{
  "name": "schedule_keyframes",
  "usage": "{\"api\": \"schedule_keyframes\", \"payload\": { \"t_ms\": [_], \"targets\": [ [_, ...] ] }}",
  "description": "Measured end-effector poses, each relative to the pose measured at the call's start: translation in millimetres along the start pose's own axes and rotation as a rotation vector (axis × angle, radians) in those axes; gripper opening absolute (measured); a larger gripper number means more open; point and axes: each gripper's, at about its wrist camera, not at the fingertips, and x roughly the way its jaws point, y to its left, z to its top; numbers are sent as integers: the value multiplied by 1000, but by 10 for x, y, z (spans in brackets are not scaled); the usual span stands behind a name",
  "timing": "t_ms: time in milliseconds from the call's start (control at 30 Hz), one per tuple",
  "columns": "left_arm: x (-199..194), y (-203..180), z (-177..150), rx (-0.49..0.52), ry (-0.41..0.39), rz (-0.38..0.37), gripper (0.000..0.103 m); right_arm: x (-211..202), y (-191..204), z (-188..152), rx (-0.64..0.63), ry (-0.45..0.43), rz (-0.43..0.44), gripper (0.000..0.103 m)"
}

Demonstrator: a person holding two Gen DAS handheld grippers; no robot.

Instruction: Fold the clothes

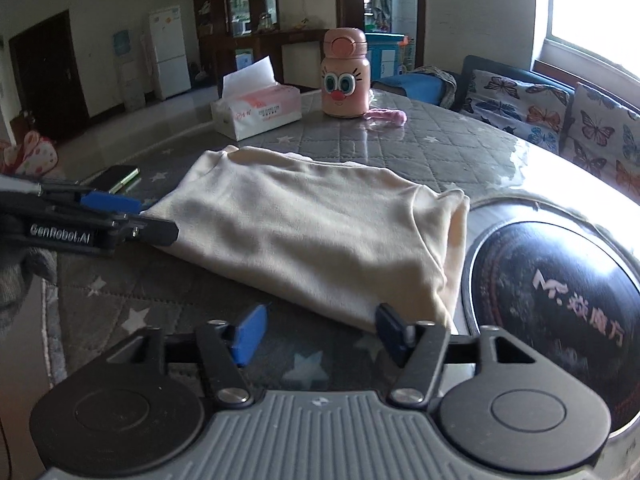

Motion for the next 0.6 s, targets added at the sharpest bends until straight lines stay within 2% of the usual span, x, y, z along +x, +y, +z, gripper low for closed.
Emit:
{"api": "schedule_keyframes", "payload": {
  "t_ms": [200, 300, 333, 400, 467, 600],
  "targets": [
    [-93, -104, -134, 5, -12, 5, 96, -114, 2, -125, 29, -18, -28, 88],
    [-134, -159, -182, 13, -20, 3, 103, -161, -9, -169, 47, -29, -34, 90],
    [-151, -181, -198, 16, -23, 2, 103, -176, -13, -191, 56, -33, -36, 91],
    [-184, -221, -227, 20, -27, -1, 103, -201, -11, -225, 62, -36, -45, 99],
    [-212, -248, -251, 17, -29, -6, 103, -231, -2, -255, 62, -39, -61, 103],
    [-262, -288, -289, 16, -29, -13, 103, -286, 16, -301, 60, -45, -77, 103]
  ]
}}
